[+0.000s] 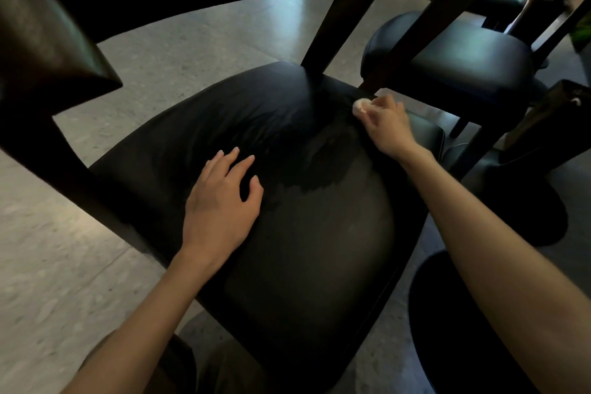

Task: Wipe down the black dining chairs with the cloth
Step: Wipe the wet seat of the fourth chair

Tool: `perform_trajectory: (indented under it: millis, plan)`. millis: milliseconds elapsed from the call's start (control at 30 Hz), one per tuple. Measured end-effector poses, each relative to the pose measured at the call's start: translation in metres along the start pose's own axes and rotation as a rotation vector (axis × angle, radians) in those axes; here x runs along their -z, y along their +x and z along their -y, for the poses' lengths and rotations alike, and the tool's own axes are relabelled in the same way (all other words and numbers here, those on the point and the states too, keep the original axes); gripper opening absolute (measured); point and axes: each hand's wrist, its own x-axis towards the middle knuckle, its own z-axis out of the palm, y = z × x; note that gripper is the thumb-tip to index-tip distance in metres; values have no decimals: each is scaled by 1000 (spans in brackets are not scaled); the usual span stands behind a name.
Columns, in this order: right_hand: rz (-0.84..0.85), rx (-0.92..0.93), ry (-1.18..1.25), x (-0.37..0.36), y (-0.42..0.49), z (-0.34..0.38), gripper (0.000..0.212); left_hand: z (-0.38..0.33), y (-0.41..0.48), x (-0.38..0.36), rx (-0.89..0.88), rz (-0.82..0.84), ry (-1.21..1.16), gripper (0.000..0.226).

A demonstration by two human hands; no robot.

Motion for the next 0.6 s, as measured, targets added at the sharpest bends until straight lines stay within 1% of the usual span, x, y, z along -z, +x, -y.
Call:
perform_trajectory:
  millis: [67,200,300,333,367,433,467,500,533,600]
  plan:
    - [15,118,51,-5,-18,19,37,1,0,-1,1,-4,-2,45]
    - [37,370,228,-11,-93,86,41,1,1,-2,-2,-24,-30,43]
    - [200,488,336,4,-128,112,28,3,1,2,-40,-74,-100,40]
    - [218,515,373,11,-127,112,26,5,1,6,-66,-89,-103,39]
    - [164,521,407,16,-122,109,26,7,0,9,-90,-100,-96,40]
    - [-80,444,410,22,-96,95,31,13,-2,16,-105,-117,-68,41]
    - [-187,350,393,24,-76,84,34,17,-3,18,-97,-113,-51,41]
    - [-256,238,380,28,-54,72,35,22,-4,19,-85,-101,-30,42]
    - [-272,118,327,32,-32,60,35,26,-4,19,-74,-84,-5,43]
    - [-156,-121,156,30,3,30,38,33,-4,18,-45,-50,41,45]
